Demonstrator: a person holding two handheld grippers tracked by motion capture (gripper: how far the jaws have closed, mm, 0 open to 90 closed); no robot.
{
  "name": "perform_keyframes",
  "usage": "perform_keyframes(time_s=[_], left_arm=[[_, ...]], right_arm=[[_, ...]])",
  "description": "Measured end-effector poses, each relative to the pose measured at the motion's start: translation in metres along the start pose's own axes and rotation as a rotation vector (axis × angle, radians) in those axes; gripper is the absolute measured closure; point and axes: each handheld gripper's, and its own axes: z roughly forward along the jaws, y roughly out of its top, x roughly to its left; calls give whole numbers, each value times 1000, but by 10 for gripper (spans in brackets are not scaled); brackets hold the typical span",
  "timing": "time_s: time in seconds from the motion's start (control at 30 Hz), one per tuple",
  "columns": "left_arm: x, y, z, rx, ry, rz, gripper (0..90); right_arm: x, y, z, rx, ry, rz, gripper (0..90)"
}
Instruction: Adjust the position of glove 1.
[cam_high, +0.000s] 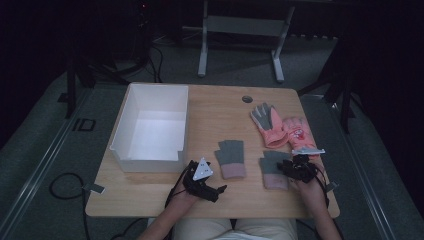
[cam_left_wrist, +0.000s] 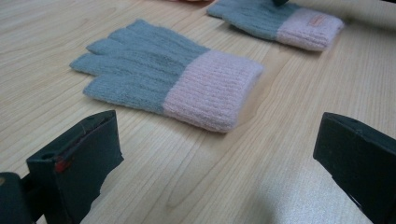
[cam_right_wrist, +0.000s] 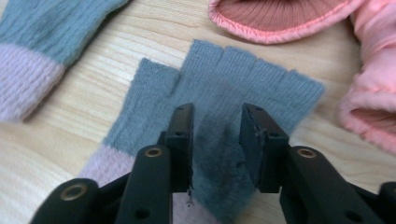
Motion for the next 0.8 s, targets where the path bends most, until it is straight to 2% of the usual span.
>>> perform_keyframes(time_s=[0.07,0.17,0.27,0.37,0.4,0.5,0.53,0.57,0.63,0.7,0.8], left_arm=[[0,0,0,1,-1,0,4],[0,0,0,0,-1,1,5],[-1,0,0,-6,1,-1,4],[0,0,0,6,-4,3,4],[0,0,0,8,-5,6,5],[0,0,0,0,-5,6,5],[0,0,0,0,-5,6,4],[0,0,0,-1,-4,6,4],[-1,0,0,-1,-4,7,5],[0,0,0,-3,-7,6,4],[1,0,0,1,-18,3,5]], right_arm=[[-2,1,-3,5,29,-44,620],[-3,2,-4,51,41,-148,596],[-4,6,-4,67,83,-196,586],[-6,8,-3,68,104,-178,587],[-7,7,0,50,121,-135,589],[-6,0,10,72,80,-137,581],[-6,0,10,72,80,-137,581],[-6,-3,11,50,77,-138,589],[-5,-5,10,43,56,-145,679],[-4,-5,10,53,40,-123,757],[1,-2,10,73,11,-116,825]])
